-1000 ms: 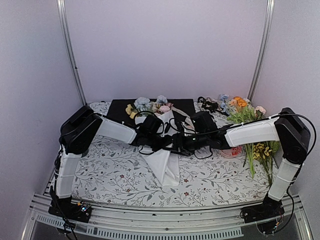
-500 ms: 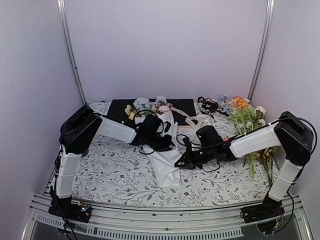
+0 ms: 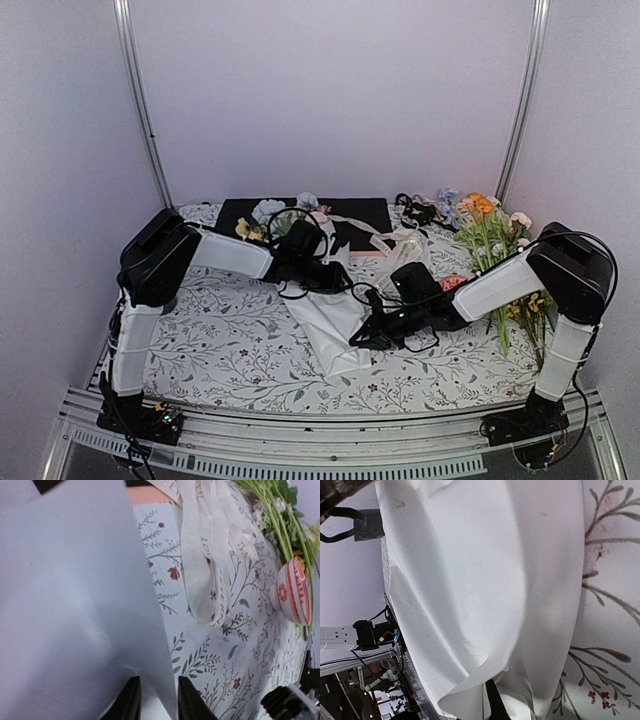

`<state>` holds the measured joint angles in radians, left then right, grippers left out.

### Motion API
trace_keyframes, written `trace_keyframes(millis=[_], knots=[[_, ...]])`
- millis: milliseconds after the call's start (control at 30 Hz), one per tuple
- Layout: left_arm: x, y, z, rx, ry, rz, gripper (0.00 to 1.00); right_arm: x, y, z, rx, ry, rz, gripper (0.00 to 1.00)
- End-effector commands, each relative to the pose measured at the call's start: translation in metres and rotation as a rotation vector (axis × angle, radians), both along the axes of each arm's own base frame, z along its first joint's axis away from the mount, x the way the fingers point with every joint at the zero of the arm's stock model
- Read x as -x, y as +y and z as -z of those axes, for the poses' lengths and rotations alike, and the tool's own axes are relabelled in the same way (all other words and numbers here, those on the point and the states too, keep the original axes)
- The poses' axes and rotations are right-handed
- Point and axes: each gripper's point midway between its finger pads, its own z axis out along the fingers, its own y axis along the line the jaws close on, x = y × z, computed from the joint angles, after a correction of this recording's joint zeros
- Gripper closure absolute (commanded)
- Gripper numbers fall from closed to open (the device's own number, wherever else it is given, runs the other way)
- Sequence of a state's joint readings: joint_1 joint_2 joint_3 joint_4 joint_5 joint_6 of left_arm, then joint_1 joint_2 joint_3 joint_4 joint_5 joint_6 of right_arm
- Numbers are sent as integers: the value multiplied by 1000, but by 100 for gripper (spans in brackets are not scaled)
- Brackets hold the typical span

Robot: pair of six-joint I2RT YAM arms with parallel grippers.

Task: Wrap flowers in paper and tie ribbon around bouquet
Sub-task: Fold the 2/3-folded wrapping paper at the center of the board, then press the fold line on the folded bouquet.

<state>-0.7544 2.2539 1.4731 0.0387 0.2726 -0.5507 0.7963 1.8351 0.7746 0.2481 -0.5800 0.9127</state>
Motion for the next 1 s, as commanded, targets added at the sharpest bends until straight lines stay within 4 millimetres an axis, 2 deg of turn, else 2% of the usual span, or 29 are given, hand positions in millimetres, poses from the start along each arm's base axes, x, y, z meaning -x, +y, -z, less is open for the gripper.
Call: trace_keyframes(millis=[0, 100, 200, 267, 300, 333, 367, 467, 500, 533, 600, 667, 867, 967], knots=[[-36, 19, -40, -32, -136, -31, 58, 22, -13, 31, 63, 110, -22, 100], [-37, 16, -75, -20, -206, 12, 45, 24, -15, 36, 57, 126, -16, 100], [-27, 20, -108, -2, -265, 55, 41, 25, -16, 38, 54, 136, -7, 100], [-13, 26, -124, 4, -301, 79, 42, 25, -15, 37, 49, 137, -5, 100], [-2, 29, -144, 19, -342, 92, 43, 25, -15, 37, 47, 139, -4, 100], [12, 33, -160, 26, -384, 108, 47, 25, -14, 37, 44, 140, -5, 100], [29, 33, -161, 13, -411, 134, 54, 25, -13, 37, 41, 140, -6, 100], [73, 36, -137, -70, -434, 210, 87, 25, -13, 37, 38, 142, -5, 100], [85, 38, -122, -99, -419, 222, 95, 24, -12, 37, 35, 142, -5, 100], [95, 41, -108, -122, -401, 230, 99, 24, -12, 36, 33, 142, -5, 100], [114, 40, -83, -153, -373, 264, 100, 24, -12, 35, 31, 140, -3, 100], [127, 35, -67, -181, -367, 295, 99, 23, -12, 34, 29, 139, 1, 100], [141, 20, -31, -273, -362, 365, 96, 21, -11, 32, 23, 135, 15, 100], [157, 17, -12, -322, -347, 421, 94, 20, -10, 30, 19, 131, 14, 100]])
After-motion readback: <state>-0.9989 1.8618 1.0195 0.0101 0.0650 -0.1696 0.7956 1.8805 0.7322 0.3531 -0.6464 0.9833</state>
